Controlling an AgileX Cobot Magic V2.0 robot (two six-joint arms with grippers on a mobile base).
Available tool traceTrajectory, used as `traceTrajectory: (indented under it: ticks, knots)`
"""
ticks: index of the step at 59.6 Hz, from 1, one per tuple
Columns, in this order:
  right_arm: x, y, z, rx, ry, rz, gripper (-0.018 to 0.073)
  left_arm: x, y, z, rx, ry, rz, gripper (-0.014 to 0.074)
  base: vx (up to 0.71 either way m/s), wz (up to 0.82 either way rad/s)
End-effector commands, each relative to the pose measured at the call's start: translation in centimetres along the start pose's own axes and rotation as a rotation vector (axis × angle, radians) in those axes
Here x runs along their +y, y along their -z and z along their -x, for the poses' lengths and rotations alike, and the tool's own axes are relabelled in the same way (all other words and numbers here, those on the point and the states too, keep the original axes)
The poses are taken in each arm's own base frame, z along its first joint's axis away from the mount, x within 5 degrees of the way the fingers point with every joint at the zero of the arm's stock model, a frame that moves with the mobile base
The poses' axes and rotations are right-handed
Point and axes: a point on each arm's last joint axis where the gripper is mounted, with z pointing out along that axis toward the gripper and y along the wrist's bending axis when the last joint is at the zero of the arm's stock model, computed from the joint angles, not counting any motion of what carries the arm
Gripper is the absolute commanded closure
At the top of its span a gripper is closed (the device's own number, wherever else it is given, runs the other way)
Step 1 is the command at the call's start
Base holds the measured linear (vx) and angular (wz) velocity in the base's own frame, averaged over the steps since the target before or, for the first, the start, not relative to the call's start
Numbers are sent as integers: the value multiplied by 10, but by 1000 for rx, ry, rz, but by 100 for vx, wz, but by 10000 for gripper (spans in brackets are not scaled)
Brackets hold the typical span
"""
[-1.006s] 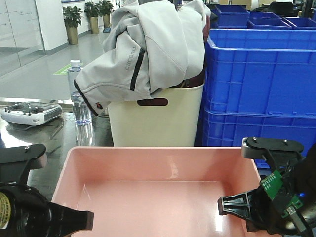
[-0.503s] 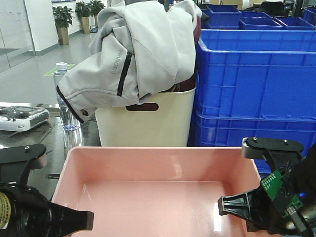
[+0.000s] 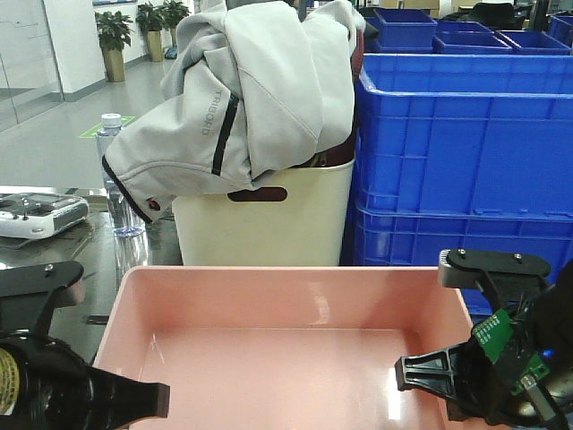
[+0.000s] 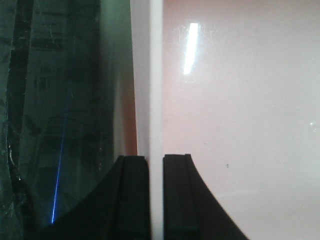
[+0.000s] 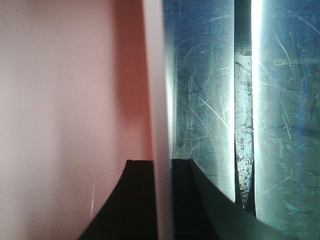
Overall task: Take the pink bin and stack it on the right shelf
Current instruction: 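Carry the bin with both grippers toward the metal shelf, then lower the bin onto the metal shelf surface with both grippers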
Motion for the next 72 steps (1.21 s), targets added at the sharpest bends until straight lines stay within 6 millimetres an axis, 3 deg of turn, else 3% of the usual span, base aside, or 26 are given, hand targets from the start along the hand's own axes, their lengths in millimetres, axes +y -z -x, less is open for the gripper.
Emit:
traceTrajectory:
  ticks: [1, 14, 25, 41, 49, 61, 72]
  knots:
    - [-11, 16, 9, -102, 30, -67, 561, 1, 18, 11, -106, -12, -24, 471, 0, 0]
    - [-11, 16, 9, -101, 44, -59, 561, 0, 17, 13, -125, -24, -35, 471, 0, 0]
    - [-7, 8, 9, -67, 117, -38, 560, 3, 10, 14, -94, -282, 45, 469, 0, 0]
    - [-12, -30, 34, 88, 45, -41, 557, 5, -29, 46, -38, -334, 169, 463, 0, 0]
    - [-10, -43, 41, 88, 68, -52, 538, 6, -52, 52, 28, -366, 188, 441, 0, 0]
    - [-8, -45, 40, 99, 82, -29, 412, 2, -71, 48, 113, -406, 114, 263, 0, 0]
    - [-9, -30, 40, 49, 110, -1, 190, -1, -53, 49, 59, -397, 58, 108, 0, 0]
